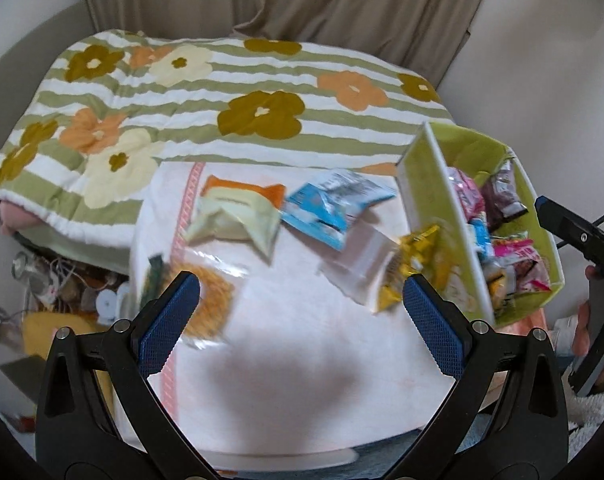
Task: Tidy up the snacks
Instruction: 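Move both open grippers back over the remaining snacks on the table, then grasp the orange-and-cream bag with the left gripper while the right grasps the blue-white bag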
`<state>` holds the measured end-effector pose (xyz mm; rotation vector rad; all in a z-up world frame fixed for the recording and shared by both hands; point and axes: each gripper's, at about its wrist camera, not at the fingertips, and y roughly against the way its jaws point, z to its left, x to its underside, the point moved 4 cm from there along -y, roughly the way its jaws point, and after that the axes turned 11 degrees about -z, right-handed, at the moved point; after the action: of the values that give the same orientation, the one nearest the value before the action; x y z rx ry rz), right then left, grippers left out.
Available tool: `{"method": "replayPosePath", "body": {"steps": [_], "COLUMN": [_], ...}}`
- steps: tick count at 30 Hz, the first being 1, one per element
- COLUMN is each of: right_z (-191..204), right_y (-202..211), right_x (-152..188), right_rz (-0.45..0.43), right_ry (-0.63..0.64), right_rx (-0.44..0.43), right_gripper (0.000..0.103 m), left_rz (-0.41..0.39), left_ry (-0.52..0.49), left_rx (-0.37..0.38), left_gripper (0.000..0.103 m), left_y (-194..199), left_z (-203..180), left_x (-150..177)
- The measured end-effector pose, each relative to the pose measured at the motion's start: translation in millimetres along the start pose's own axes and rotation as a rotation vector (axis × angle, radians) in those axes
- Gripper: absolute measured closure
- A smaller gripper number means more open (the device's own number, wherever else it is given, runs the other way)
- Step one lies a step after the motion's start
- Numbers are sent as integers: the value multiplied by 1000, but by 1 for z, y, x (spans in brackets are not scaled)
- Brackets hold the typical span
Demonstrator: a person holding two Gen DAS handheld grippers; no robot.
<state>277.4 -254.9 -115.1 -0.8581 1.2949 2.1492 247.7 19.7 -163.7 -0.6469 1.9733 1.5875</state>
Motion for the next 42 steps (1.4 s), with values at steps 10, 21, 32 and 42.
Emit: {"method": "replayPosePath", "body": {"steps": [10, 21, 32, 42], "right_z": [41, 36, 12, -8], "right_y": [-79, -152, -187, -209], "right_x": [0, 30, 39, 41], "right_rz": [56, 145, 177, 205], "right_ry": [-79, -240, -287, -300], "right_rx": [94, 186, 195, 172], "right_gripper": [3, 3, 3, 3], "left_rz": [143, 312, 337, 363], "left_ry": [-40, -24, -72, -80], "left_rx": [89, 178, 108, 68], "left_gripper": [2, 2, 2, 1], "left_y": [-81, -177, -216, -231], "left_z": [64, 88, 82, 79], "left_x": [-30, -16, -9, -2]}}
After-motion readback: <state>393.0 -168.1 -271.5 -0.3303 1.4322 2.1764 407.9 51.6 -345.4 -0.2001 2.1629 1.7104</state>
